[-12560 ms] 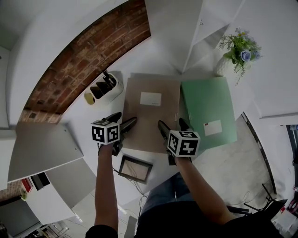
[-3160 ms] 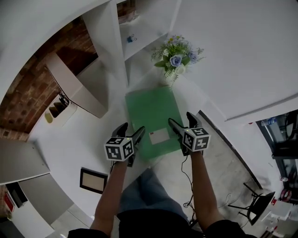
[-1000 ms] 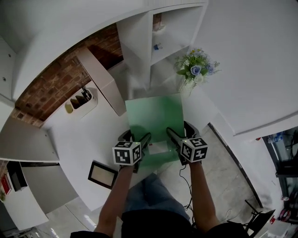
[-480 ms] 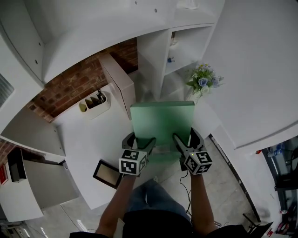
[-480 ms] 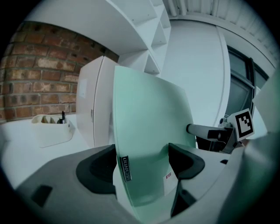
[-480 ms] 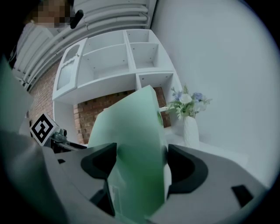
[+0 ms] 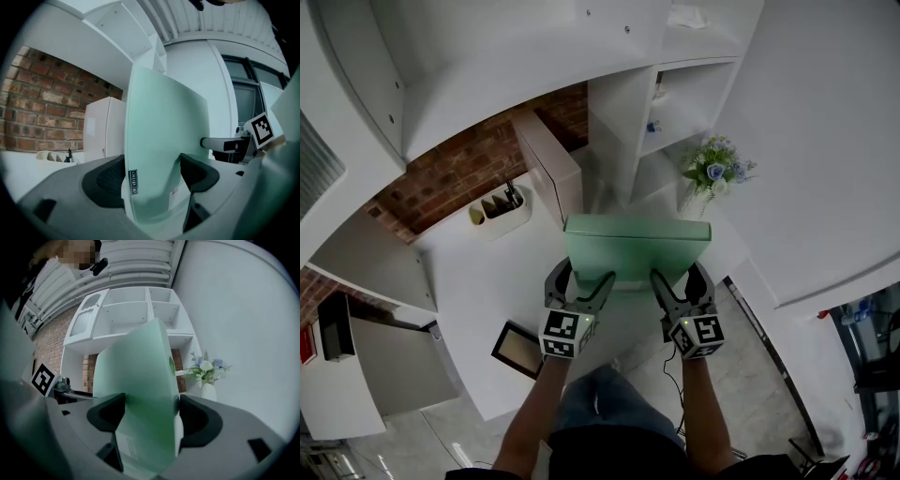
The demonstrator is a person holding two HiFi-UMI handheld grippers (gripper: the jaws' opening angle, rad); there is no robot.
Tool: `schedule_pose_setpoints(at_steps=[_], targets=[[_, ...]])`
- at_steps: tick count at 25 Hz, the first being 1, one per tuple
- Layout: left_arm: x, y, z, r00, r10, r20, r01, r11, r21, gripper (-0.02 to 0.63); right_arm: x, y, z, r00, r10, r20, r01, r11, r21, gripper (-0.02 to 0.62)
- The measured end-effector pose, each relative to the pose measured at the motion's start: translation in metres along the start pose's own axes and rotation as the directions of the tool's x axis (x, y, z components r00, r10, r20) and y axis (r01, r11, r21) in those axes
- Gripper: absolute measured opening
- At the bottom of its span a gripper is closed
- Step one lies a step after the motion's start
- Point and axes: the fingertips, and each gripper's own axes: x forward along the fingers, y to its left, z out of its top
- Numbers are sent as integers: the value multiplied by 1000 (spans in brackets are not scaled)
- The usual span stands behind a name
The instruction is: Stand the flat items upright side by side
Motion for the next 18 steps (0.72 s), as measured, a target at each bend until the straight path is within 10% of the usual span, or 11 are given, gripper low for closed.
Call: schedule_pose_setpoints(at_steps=[18], targets=[[-5, 7, -25, 999, -34, 23, 32, 996, 88, 339, -2, 11, -26, 994, 37, -102, -44, 997, -59, 360]])
